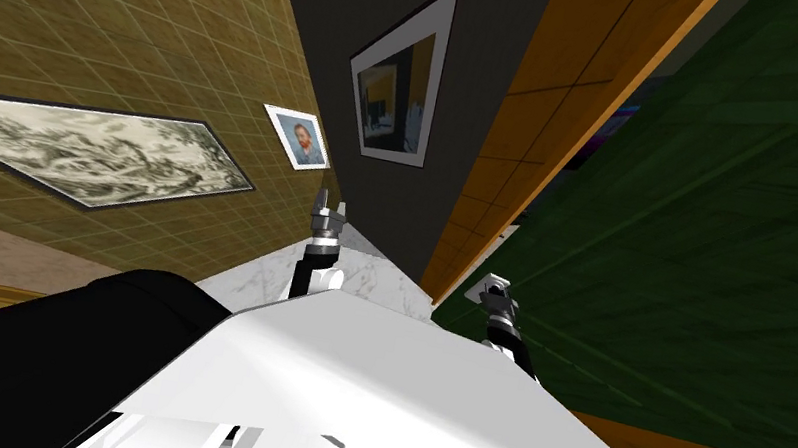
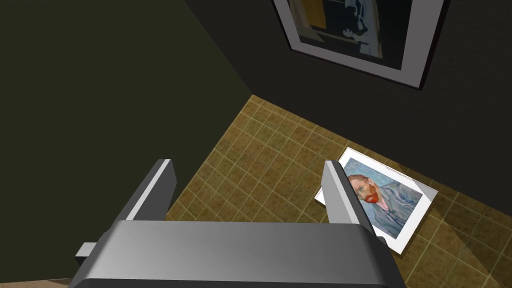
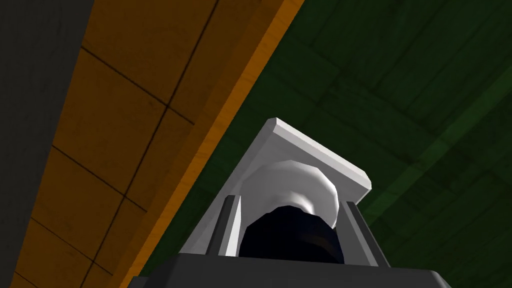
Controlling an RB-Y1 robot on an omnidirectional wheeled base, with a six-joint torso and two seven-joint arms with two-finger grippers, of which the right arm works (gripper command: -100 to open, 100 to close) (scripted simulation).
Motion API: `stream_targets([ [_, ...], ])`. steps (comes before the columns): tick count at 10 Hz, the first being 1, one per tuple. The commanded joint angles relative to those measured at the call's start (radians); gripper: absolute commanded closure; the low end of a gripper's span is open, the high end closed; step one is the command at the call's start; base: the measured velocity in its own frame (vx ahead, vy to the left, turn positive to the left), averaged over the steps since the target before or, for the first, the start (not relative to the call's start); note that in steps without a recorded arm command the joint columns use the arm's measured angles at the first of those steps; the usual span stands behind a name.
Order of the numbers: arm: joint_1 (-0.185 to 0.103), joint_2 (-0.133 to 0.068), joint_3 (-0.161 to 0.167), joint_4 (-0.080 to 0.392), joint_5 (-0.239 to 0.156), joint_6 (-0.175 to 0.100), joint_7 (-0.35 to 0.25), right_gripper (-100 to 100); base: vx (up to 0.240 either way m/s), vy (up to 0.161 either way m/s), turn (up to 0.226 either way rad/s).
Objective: Pull the door open
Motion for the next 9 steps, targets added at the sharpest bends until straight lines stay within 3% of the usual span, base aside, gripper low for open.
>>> stream_targets([
  [1, 0.007, -0.001, 0.003, -0.006, -0.021, -0.001, -0.05, 100, -0.025, -0.011, 0.051],
  [9, 0.035, -0.009, 0.014, -0.03, -0.096, 0.003, -0.238, 100, -0.03, -0.013, 0.047],
])
